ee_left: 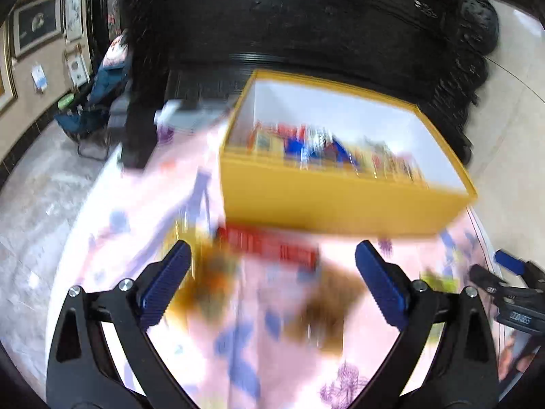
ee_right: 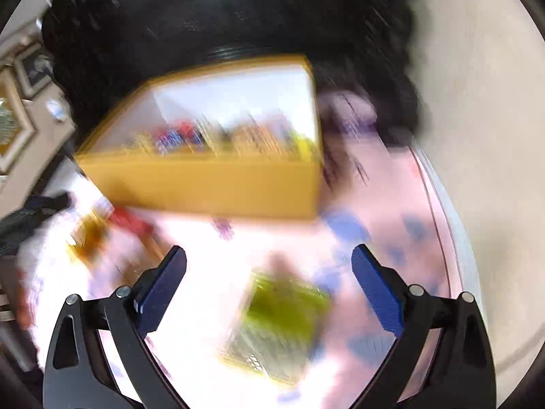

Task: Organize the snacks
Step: 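Lower both bags into the yellow box and open both tools, then grasp the yellow candy with left tool while right tool grasps green seed bag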

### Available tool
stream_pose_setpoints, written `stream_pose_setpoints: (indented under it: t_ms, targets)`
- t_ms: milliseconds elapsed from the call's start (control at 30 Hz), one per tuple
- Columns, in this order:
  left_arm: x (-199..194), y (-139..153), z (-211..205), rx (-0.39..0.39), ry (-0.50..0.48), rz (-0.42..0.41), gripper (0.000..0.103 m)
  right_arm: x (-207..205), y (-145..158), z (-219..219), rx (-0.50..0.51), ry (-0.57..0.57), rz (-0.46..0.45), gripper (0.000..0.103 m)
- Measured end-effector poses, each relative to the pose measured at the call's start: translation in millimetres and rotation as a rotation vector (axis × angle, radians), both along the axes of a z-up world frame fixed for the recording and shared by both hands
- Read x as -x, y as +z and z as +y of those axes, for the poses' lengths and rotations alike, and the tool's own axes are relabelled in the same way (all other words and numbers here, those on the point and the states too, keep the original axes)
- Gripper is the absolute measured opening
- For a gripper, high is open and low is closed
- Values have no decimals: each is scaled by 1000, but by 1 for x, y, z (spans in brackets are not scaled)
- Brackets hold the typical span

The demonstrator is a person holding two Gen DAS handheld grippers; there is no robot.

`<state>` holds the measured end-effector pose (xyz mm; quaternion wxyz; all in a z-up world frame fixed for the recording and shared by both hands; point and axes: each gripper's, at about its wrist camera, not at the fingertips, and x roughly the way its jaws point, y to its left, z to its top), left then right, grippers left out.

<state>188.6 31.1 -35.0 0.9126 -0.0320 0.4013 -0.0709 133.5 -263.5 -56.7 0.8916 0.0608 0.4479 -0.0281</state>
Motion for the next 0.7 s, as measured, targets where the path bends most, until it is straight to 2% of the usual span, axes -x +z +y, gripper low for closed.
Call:
stream_pose_setpoints:
  t_ms: [100,200,267,367,400,467,500,567,700]
  targets:
    - [44,-25,11,-7,7,16,99,22,-23,4,-2,-54,18,98]
    - [73,-41,28,12,40,46,98,22,-35,10,-2,-66,32,98]
    - [86,-45,39,9,50,62,98,14,-41,14,-4,-75,48,98]
    - [102,-42,56,-45,95,47,98,1,-60,21,28,-97,104,98]
    - [102,-42,63,-48,109,47,98,-3,-69,24,23,-92,112,102]
    - [97,-39,78,-49,149,57,98,0,-72,34,85,-69,34,102]
    - [94,-37,82,-43,156,62,98,1,-71,33,62,-66,32,99]
    - [83,-29,88,-35,164,43,98,5,-66,35,59,-33,21,74]
    - [42,-30,82,-74,132,43,98,11,-65,37,52,14,23,72]
